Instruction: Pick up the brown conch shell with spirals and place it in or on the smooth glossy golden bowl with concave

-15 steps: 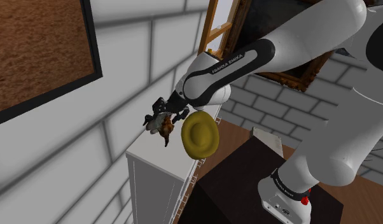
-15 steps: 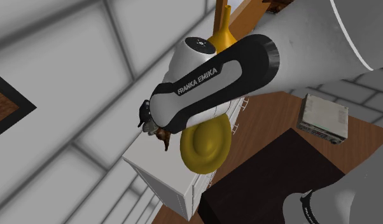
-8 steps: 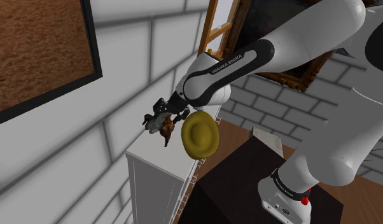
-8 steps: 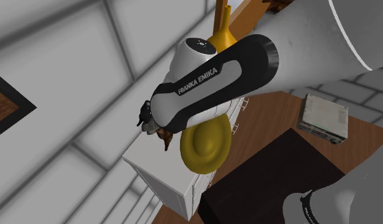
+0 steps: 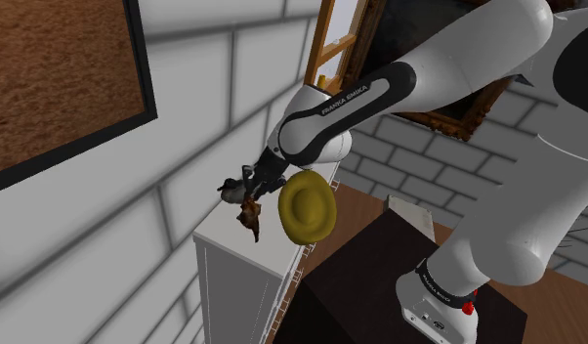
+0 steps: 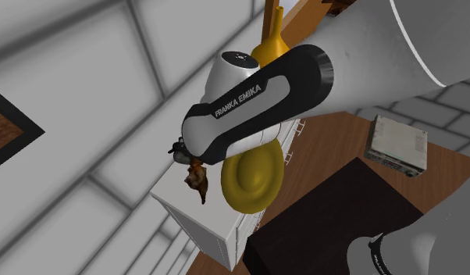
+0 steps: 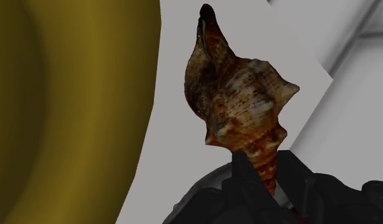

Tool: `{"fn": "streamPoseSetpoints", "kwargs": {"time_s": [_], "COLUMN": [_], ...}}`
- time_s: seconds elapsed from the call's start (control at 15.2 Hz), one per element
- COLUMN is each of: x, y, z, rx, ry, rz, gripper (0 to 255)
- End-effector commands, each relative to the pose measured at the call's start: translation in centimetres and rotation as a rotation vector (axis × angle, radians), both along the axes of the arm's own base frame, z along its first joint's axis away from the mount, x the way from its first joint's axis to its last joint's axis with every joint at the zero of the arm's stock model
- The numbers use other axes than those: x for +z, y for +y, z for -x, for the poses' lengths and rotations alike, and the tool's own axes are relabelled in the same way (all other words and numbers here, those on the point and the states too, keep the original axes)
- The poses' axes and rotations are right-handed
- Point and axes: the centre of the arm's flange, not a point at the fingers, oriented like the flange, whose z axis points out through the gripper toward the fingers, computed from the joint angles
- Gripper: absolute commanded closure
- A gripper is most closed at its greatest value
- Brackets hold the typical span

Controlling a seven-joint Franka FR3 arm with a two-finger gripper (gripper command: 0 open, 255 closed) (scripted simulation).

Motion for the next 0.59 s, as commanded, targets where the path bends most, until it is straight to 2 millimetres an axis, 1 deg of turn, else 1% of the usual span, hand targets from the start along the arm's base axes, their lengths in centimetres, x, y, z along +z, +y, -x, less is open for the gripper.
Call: {"fn": "streamPoseSetpoints", "kwargs": {"time_s": [0.0,0.07,0.33,0.4,0.46,0.53], "x": [-1.1,-1.1,1.0,0.6,0.6,1.3], "y": [-0.2,0.7,0.7,0.6,0.6,4.5], "z": [0.9,1.4,1.4,1.3,1.3,0.9], "rx": [0.016,0.016,0.016,0.014,0.014,-0.075], "ry": [0.056,0.055,0.055,0.048,0.048,0.108], "rz": [0.007,0.006,0.006,0.005,0.005,0.167], "gripper": [255,255,255,255,0,0]}}
